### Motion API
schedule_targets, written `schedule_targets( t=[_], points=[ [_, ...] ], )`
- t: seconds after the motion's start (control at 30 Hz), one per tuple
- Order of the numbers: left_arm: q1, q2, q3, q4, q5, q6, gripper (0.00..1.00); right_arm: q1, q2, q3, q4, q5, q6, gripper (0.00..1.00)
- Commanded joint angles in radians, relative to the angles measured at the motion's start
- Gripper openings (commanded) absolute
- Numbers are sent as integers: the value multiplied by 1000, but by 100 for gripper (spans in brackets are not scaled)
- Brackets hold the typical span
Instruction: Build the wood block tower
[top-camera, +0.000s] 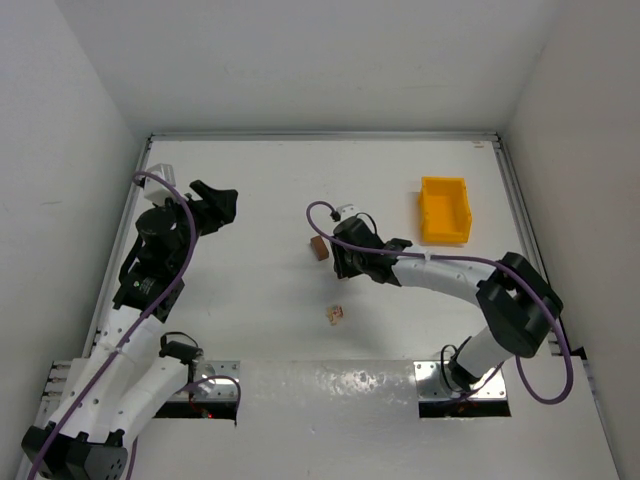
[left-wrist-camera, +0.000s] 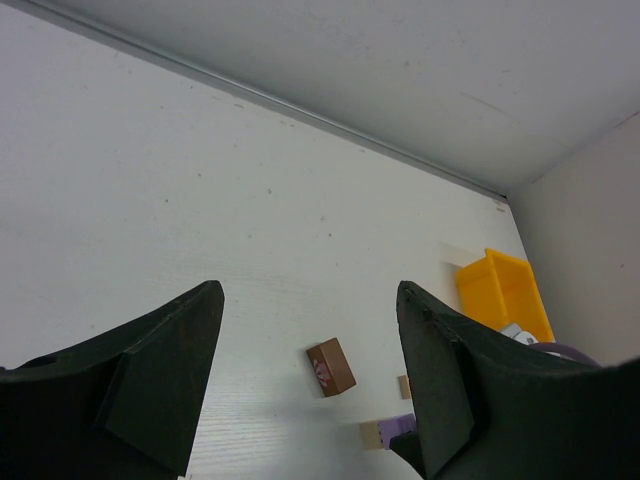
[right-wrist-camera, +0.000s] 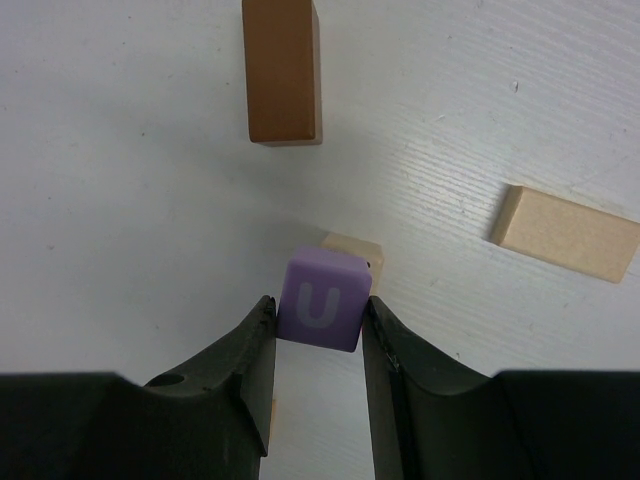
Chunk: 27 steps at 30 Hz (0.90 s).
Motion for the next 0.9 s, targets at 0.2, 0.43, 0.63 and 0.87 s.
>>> schedule_targets(
  t=[0.2,0.43,0.63,0.87],
  points=[
    [8,-11,6,42,9,1,67,7,16,45,14,28,-8,34],
    [8,-11,6,42,9,1,67,7,24,47,9,39,-12,34],
    [8,-8,6,42,9,2,67,7,31,68,-8,57,-31,34],
    [8,-8,6,42,9,2,67,7,44,63,-3,48,-25,34]
  ],
)
